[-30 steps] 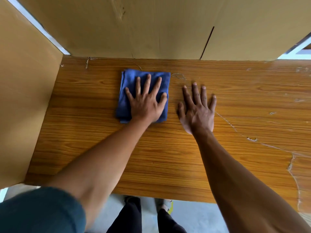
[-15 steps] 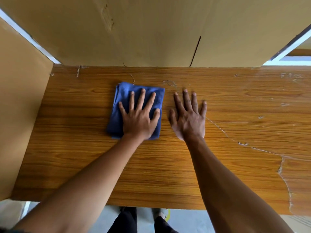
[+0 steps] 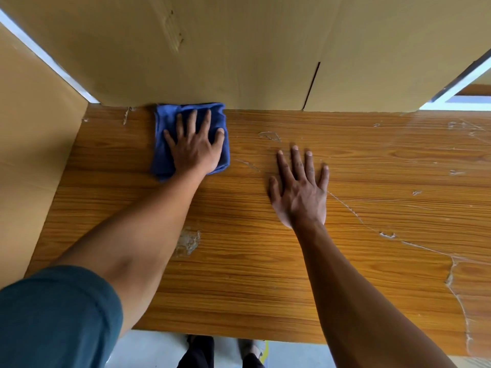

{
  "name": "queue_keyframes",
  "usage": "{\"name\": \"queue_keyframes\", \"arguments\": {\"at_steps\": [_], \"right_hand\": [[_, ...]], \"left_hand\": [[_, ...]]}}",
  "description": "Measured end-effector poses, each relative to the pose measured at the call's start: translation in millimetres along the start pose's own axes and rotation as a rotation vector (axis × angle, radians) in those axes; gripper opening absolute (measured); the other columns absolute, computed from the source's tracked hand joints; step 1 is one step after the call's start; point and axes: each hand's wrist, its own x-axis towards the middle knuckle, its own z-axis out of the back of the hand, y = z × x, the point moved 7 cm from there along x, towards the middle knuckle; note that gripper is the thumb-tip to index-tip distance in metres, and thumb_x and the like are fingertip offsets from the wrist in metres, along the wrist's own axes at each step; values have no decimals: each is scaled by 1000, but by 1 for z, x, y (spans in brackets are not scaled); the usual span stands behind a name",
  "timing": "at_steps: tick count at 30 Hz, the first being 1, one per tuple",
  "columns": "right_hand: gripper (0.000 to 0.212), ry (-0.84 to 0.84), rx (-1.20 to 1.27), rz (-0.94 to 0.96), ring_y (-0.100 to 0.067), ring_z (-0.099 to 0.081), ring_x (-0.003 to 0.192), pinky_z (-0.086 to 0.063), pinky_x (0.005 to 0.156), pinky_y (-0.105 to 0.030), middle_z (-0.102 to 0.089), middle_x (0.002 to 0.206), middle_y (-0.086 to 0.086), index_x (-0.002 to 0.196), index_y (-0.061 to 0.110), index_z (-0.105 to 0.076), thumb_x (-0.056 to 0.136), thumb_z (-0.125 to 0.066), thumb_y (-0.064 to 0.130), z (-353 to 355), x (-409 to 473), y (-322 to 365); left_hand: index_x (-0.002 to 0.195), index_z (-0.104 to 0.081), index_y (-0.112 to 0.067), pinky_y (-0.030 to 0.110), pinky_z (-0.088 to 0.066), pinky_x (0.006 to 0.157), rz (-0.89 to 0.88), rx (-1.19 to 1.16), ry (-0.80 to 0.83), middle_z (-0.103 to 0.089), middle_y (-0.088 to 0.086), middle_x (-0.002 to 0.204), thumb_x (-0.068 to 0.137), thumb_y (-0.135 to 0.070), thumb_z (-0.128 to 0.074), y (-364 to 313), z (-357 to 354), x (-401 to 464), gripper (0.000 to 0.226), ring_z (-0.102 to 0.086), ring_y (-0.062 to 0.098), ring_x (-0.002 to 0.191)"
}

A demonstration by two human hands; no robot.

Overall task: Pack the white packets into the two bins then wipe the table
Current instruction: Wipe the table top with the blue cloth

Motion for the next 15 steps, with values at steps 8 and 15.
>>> {"name": "queue_keyframes", "arguments": {"at_steps": [8,15], "right_hand": [[68,2,-13,-11,-24,15,162,0,128,-62,14,176,4,168,37,6,107,-10,62,-2,2,0],[67,6,-5,-4,-24,17,161,0,128,-62,18,175,5,167,37,9,108,-10,62,1,0,0]], "left_hand": [[167,-13,-44,72,7,123,-93,9,24,-4,-9,178,100,-73,-15,-61,-17,-20,73,4,32,163],[164,-16,-51,69,-1,125,-43,38,13,-8,-13,177,99,-79,-19,28,7,6,71,-2,26,163]]}}
